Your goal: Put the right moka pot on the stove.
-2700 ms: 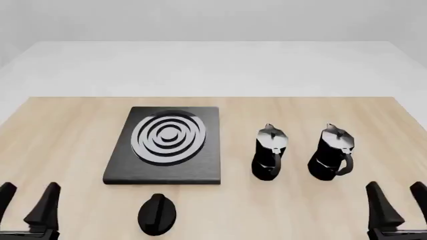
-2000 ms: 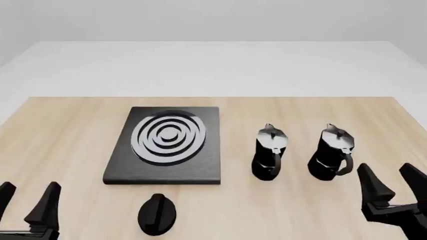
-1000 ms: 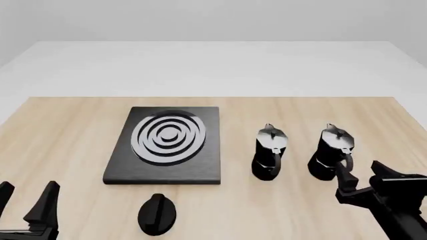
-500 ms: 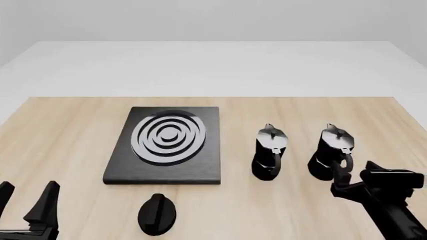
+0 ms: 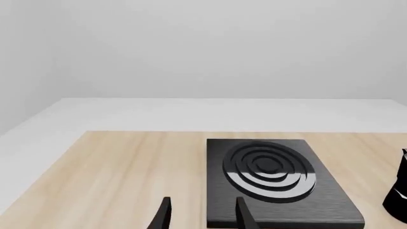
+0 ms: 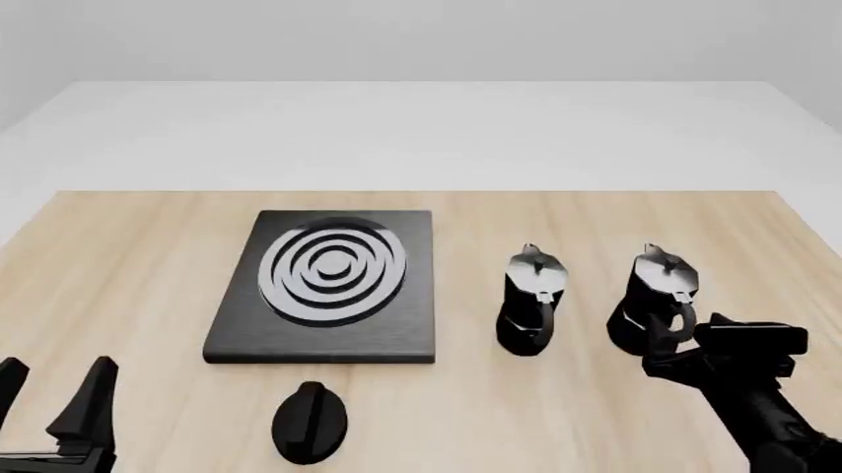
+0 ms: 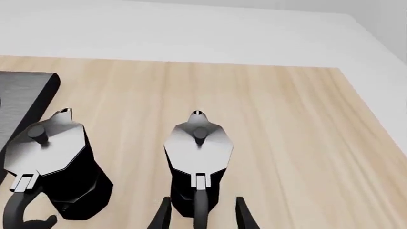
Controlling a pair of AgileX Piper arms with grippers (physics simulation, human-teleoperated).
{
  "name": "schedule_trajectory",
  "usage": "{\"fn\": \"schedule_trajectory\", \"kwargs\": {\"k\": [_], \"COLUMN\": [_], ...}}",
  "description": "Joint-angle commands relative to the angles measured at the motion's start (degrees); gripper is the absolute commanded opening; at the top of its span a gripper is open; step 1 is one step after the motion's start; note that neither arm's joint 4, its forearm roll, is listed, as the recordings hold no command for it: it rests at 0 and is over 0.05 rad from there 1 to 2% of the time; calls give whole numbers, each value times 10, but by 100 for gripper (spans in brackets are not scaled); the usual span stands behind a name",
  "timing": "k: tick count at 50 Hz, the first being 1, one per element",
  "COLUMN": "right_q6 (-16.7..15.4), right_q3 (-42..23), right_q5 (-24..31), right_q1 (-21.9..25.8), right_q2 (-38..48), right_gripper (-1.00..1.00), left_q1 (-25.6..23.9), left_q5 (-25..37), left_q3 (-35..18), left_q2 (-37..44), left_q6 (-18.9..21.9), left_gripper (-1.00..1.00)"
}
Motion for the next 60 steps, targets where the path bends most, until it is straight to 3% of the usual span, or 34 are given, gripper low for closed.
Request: {"fn": "schedule_trajectory", "kwargs": {"k": [1, 26, 27, 39, 41, 49, 53, 55, 60], "right_q6": [-2, -5, -6, -20, -8, -27, -21, -37, -42], "right_q3": [-14, -31, -30, -19, -17, -9, -14, -17, -31], "right_q5": [-21, 6, 3, 7, 13, 34, 65, 79, 121], "right_q1": [-8, -1, -1, -1, -2, 6, -2, 2, 7], "right_q2": [44, 31, 32, 8, -6, -58, -99, -114, -157], "right_gripper": [100, 100, -100, -100, -100, -100, -100, -100, -100], "left_q1": [0, 0, 0, 0, 0, 0, 0, 0, 0], "left_q5": [0, 0, 0, 0, 0, 0, 0, 0, 0], "left_q3": [0, 0, 0, 0, 0, 0, 0, 0, 0], "left_q2": [0, 0, 0, 0, 0, 0, 0, 0, 0], "left_q6": [0, 0, 0, 0, 0, 0, 0, 0, 0], "left_gripper": [100, 100, 100, 100, 100, 100, 100, 100, 100]}}
